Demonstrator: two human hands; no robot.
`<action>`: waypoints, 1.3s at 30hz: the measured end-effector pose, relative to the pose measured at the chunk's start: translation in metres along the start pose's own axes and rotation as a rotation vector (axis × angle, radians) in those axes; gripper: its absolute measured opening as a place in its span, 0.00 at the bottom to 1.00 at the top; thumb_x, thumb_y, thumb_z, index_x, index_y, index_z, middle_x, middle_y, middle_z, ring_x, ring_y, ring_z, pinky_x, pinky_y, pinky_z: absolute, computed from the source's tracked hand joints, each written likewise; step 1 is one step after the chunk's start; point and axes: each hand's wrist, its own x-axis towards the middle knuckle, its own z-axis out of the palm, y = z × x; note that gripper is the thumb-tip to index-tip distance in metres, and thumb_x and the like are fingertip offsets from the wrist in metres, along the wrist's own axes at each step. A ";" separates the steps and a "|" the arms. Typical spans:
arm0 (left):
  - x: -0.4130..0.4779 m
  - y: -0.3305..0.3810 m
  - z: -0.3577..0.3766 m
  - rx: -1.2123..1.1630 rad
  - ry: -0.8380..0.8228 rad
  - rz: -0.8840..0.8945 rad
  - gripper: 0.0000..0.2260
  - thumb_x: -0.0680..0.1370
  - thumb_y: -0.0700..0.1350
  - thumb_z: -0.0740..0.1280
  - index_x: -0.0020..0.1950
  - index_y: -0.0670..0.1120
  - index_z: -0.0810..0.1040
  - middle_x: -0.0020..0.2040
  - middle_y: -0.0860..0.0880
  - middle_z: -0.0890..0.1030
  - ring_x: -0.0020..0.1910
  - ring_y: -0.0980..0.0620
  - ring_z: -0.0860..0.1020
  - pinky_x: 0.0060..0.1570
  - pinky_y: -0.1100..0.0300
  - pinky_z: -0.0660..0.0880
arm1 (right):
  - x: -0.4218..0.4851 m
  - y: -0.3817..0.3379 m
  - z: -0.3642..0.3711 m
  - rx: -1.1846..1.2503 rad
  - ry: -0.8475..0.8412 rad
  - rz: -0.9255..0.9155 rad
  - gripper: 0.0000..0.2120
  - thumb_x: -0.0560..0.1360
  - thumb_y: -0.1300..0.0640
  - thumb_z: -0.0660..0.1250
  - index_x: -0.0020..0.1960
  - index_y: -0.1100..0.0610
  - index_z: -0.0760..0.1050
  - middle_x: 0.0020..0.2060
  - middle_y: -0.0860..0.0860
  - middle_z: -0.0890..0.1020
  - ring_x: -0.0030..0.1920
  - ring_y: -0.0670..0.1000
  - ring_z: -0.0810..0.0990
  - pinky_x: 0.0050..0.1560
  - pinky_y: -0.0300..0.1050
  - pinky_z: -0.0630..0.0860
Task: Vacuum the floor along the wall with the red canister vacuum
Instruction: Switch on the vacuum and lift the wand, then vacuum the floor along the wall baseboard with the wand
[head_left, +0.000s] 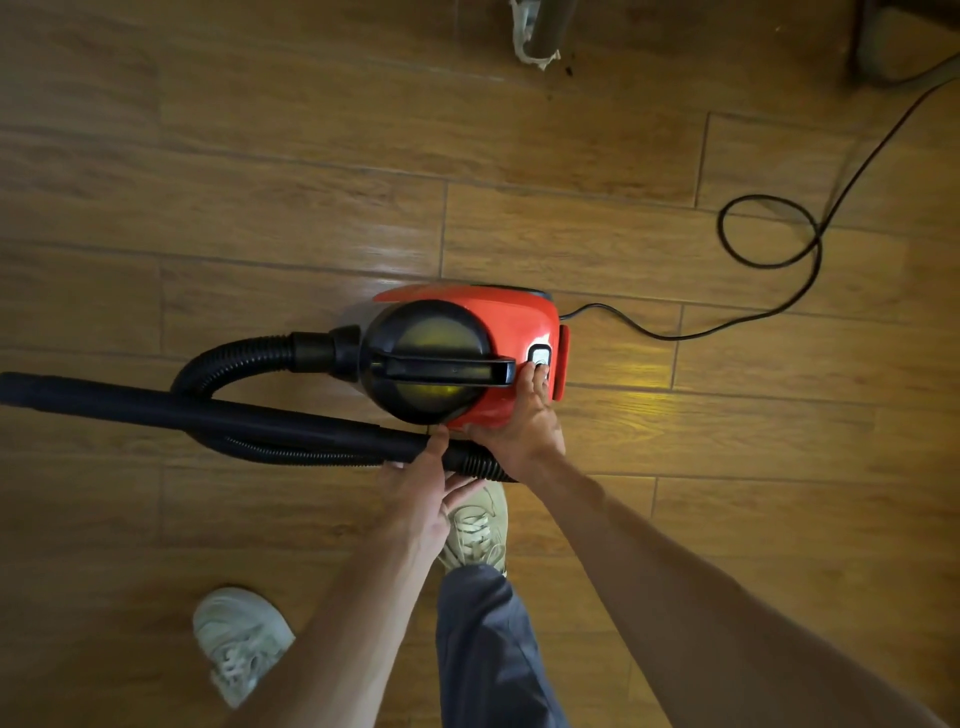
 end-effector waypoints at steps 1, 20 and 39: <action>0.001 0.000 0.000 -0.002 0.006 -0.006 0.16 0.77 0.40 0.71 0.63 0.40 0.73 0.48 0.37 0.84 0.43 0.35 0.84 0.43 0.41 0.82 | 0.001 -0.001 0.002 -0.015 0.010 0.007 0.58 0.71 0.42 0.76 0.82 0.59 0.40 0.82 0.55 0.43 0.82 0.52 0.45 0.78 0.46 0.57; -0.014 0.014 -0.024 -0.052 -0.004 -0.021 0.10 0.78 0.41 0.70 0.57 0.41 0.73 0.47 0.39 0.83 0.39 0.38 0.85 0.41 0.41 0.83 | -0.040 -0.012 0.012 -0.218 0.011 -0.058 0.26 0.81 0.47 0.61 0.74 0.60 0.68 0.74 0.58 0.69 0.73 0.61 0.68 0.72 0.56 0.67; -0.050 0.040 -0.124 -0.175 -0.082 0.081 0.13 0.78 0.42 0.70 0.60 0.50 0.73 0.49 0.45 0.82 0.36 0.48 0.84 0.33 0.54 0.83 | -0.078 -0.196 0.101 -0.554 -0.395 -0.708 0.13 0.74 0.49 0.74 0.49 0.48 0.70 0.48 0.49 0.78 0.48 0.52 0.76 0.42 0.45 0.67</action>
